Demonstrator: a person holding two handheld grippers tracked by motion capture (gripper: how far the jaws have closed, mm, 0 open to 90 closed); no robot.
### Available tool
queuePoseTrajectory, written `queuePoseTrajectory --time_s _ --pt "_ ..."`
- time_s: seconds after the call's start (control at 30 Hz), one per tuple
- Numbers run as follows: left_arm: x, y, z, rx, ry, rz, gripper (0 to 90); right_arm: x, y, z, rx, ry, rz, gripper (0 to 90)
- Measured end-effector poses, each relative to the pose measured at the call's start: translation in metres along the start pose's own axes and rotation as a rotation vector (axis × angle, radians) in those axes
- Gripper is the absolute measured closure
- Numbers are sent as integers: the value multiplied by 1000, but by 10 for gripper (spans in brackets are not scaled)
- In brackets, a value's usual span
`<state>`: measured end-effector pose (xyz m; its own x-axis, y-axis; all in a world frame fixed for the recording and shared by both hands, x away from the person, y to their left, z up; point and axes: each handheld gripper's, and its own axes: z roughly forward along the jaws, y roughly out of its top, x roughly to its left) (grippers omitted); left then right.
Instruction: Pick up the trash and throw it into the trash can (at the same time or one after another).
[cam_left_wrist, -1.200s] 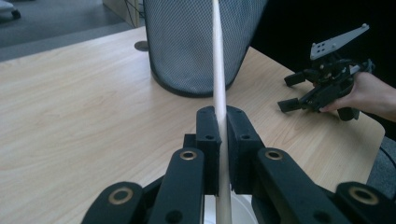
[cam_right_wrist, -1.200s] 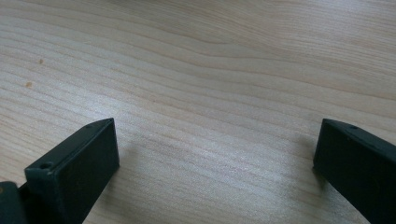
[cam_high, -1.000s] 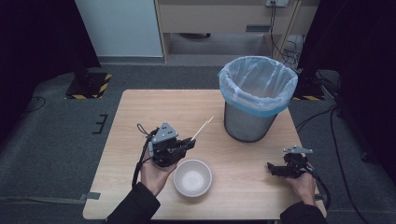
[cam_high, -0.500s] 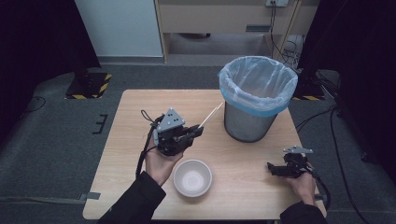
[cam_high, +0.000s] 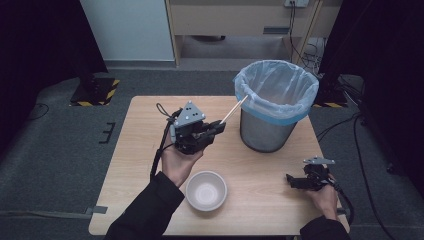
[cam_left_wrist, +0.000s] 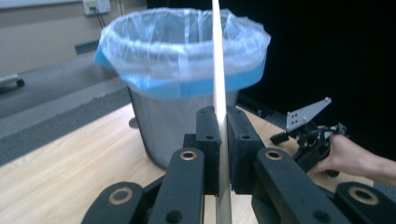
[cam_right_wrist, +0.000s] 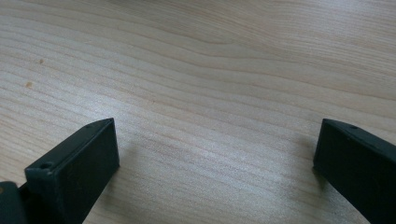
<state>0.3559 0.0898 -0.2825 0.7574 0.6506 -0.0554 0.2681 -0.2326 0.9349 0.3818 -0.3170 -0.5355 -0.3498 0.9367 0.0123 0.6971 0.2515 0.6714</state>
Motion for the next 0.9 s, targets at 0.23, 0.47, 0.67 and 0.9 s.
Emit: queuePoseTrajectory --time_s 0.23,0.47,0.67,0.9 --pt "-1 20 2 -37 -2 19 845 0 0 0 -2 0 -4 3" --pt "-6 37 8 -62 -18 34 845 0 0 0 -3 -1 -3 3" --pt "-8 48 18 -67 -16 45 845 0 0 0 -5 -1 -2 2" --pt "-7 63 32 -77 -20 50 845 0 0 0 -6 0 -4 3"
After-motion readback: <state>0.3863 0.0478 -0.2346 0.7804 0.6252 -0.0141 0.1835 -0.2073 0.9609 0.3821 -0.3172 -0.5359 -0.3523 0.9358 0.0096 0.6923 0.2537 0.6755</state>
